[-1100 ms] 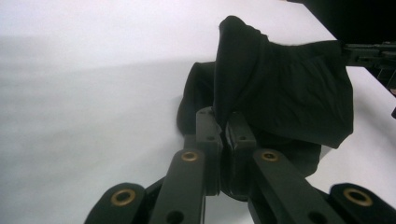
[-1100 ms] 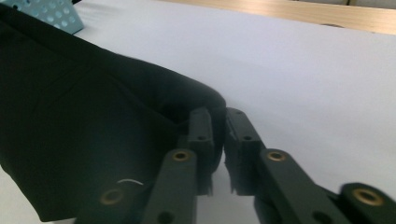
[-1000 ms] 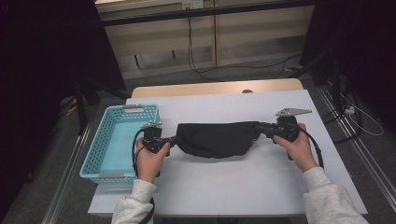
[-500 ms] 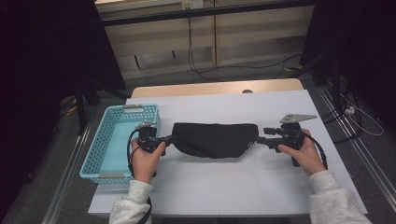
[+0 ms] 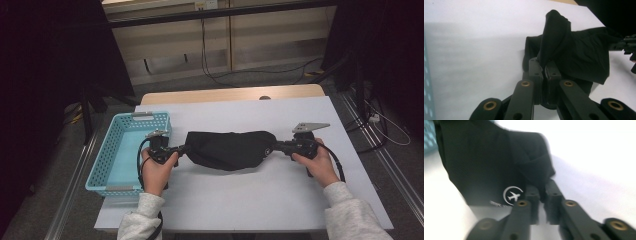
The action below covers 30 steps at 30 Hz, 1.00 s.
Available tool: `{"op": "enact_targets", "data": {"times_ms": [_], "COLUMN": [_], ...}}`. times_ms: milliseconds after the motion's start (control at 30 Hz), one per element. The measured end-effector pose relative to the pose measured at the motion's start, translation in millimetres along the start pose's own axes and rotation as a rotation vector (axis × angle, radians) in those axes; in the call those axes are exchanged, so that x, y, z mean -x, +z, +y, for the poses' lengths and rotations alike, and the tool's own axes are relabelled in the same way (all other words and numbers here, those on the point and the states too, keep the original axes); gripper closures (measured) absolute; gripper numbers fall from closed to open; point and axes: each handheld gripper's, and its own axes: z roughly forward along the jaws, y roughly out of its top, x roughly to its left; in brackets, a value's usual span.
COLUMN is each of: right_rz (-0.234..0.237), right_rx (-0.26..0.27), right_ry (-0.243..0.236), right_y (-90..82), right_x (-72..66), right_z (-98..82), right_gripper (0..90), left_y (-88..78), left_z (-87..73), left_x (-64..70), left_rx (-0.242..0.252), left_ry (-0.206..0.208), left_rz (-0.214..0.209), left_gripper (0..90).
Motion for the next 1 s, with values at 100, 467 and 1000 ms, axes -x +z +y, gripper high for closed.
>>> {"op": "enact_targets", "data": {"times_ms": [100,467,1000], "right_rz": [-0.001,-0.02,-0.047], "right_rx": [0.052,0.186,0.243], "right_ry": [0.028,0.088,0.205], "right_y": [-12.5,-78.8,-75.3], "right_x": [0.2,-8.3,10.4], "right_z": [5.7,34.7,56.6], "right_gripper": [85.7,86.0,85.8], "left_y": [-1.8,-17.0,1.0], "left_z": [1.2,19.9,44.6], "left_x": [1.9,26.1,14.0], "left_rx": [0.016,0.089,0.103], "left_ry": [0.0,0.048,0.001], "left_rz": [-0.015,-0.114,-0.131], "left_gripper": [86.6,86.6,86.6]}}
